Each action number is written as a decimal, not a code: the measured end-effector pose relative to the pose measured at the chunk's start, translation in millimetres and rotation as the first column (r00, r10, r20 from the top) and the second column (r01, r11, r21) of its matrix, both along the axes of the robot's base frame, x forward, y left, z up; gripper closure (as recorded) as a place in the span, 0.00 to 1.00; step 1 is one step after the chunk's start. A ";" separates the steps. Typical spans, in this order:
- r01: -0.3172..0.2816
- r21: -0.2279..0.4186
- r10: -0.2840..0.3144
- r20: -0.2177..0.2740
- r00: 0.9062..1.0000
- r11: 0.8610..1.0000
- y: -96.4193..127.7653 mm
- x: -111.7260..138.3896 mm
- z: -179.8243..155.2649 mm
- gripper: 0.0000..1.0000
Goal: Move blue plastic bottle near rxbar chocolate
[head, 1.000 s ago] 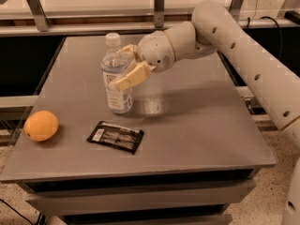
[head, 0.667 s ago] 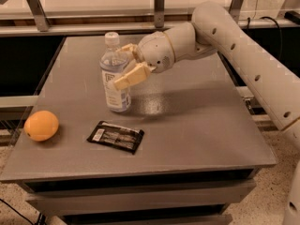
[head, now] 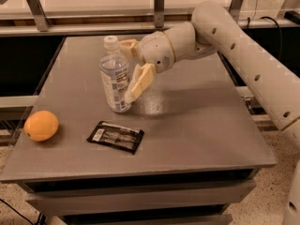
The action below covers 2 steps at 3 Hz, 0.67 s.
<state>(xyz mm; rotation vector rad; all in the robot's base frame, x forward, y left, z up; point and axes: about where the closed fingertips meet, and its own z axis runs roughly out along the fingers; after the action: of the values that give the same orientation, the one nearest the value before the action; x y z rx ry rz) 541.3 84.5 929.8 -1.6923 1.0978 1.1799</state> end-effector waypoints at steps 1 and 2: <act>0.059 -0.059 -0.059 0.014 0.998 0.997 -10.6 7.0 4.7 0.00; 0.172 -0.117 -0.169 0.035 0.985 0.978 -31.4 18.7 14.7 0.00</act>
Offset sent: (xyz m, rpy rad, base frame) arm 0.0369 -0.0685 0.0311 -0.1953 -0.0455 -0.3381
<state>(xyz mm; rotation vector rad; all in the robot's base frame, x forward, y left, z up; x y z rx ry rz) 560.0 53.1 944.5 -1.6609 1.2925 0.9999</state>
